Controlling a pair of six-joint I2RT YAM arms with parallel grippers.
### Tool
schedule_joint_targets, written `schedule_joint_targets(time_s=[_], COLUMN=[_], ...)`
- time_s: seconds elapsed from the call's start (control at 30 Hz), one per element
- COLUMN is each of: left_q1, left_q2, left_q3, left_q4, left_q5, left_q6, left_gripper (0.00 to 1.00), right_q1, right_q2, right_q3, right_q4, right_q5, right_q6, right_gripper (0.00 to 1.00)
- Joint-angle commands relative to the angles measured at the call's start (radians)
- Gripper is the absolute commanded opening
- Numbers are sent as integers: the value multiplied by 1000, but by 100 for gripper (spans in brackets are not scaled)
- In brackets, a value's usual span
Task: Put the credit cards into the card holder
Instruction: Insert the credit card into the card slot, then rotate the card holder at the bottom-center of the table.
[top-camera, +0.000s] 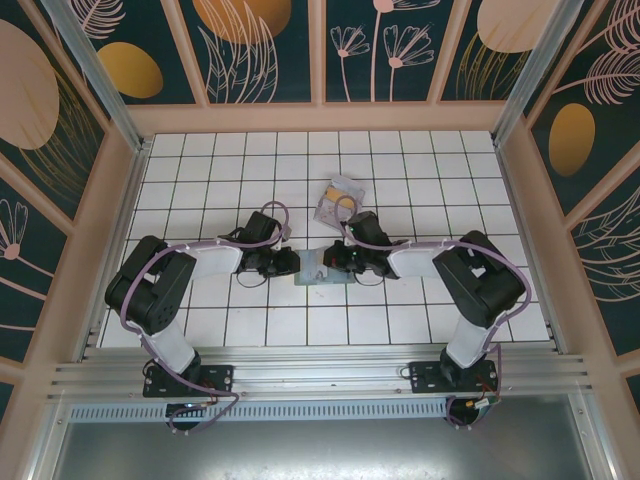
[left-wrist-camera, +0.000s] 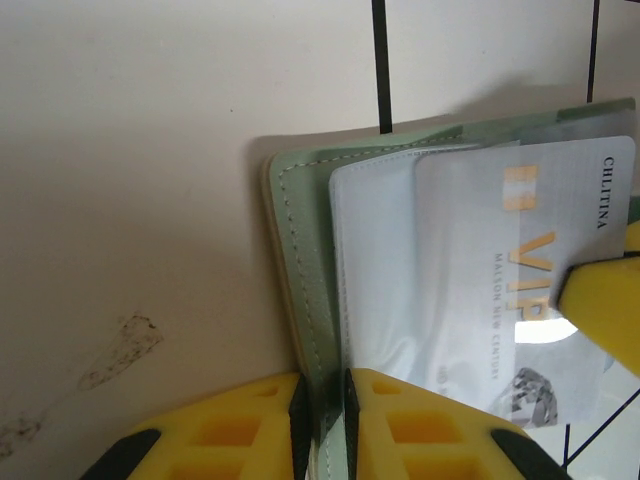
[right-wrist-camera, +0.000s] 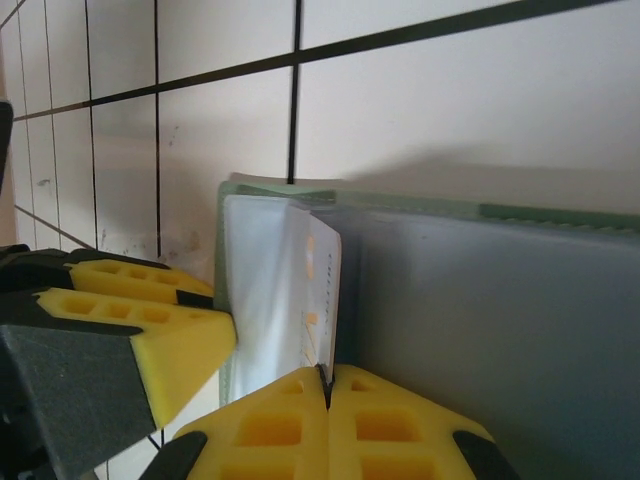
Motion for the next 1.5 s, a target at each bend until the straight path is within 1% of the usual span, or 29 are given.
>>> schedule_joint_targets(time_s=[0.0, 0.07, 0.3, 0.53, 0.6, 0.67, 0.77, 0.83, 1.1, 1.23, 1.33, 1.47], left_q1=[-14, -15, -15, -15, -14, -15, -15, -15, -6, 10, 32, 52], left_q2=[63, 62, 54, 46, 25, -1, -13, -58, -162, -214, -221, -157], left_q3=[-31, -32, -31, -27, -28, -23, -1, 12, 42, 77, 111, 170], left_q4=[12, 15, 17, 4, 0, -11, -40, -64, -164, -206, -214, -194], left_q5=[-27, -28, -25, -34, -52, -75, -99, -111, -180, -206, -209, -194], left_q6=[-2, -4, -3, 2, 2, 2, 4, 8, 22, 31, 43, 70], left_gripper=[21, 21, 21, 22, 22, 23, 27, 29, 34, 38, 40, 40], right_q1=[52, 80, 129, 131, 126, 125, 120, 116, 83, 65, 54, 39], right_q2=[30, 36, 126, 118, 92, 65, 22, -9, -122, -205, -275, -364], right_q3=[24, 41, 122, 138, 133, 140, 149, 154, 143, 116, 85, 3], right_q4=[-74, -101, -139, -165, -184, -219, -267, -294, -400, -443, -465, -468], right_q5=[120, 161, 169, 164, 179, 195, 220, 237, 287, 303, 295, 270], right_q6=[-8, -7, -24, -43, -45, -55, -67, -74, -105, -112, -106, -80], right_gripper=[0, 0, 0, 0, 0, 2, 9, 11, 24, 29, 31, 32])
